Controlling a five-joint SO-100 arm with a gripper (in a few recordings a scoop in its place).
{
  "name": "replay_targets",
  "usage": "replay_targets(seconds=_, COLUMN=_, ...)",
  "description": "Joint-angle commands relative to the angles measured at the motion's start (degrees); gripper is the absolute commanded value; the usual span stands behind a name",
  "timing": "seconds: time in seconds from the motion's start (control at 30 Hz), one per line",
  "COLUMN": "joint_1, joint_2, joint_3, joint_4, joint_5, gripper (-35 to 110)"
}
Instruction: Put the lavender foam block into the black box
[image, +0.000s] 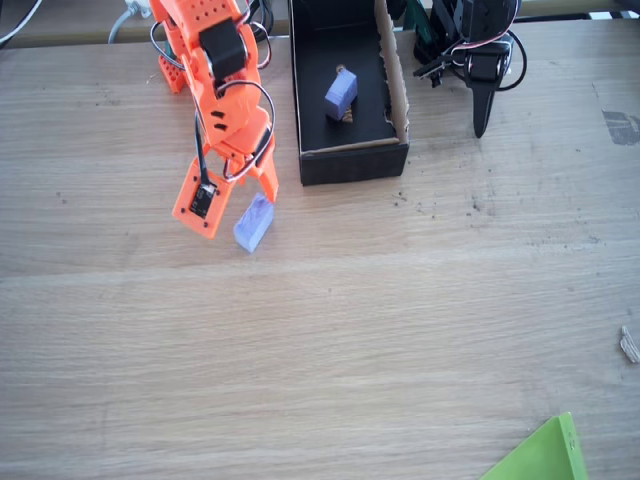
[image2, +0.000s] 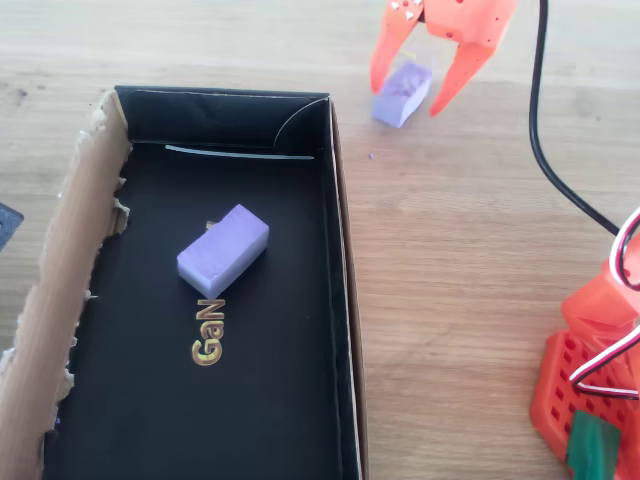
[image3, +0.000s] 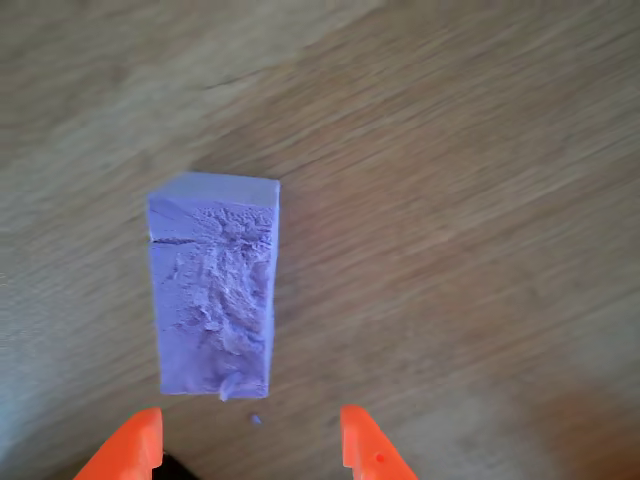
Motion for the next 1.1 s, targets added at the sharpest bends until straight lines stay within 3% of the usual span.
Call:
replay_targets(seconds=0.0, joint_1=0.35, joint_2=4.75, joint_3=-0.88, joint_4=1.67, joint_5=0.00, gripper=23)
replay_targets(seconds=1.07, joint_1=-0.53, joint_2=-1.85, joint_3=-1.23, joint_4=-2.11, joint_5=4.57, gripper=22)
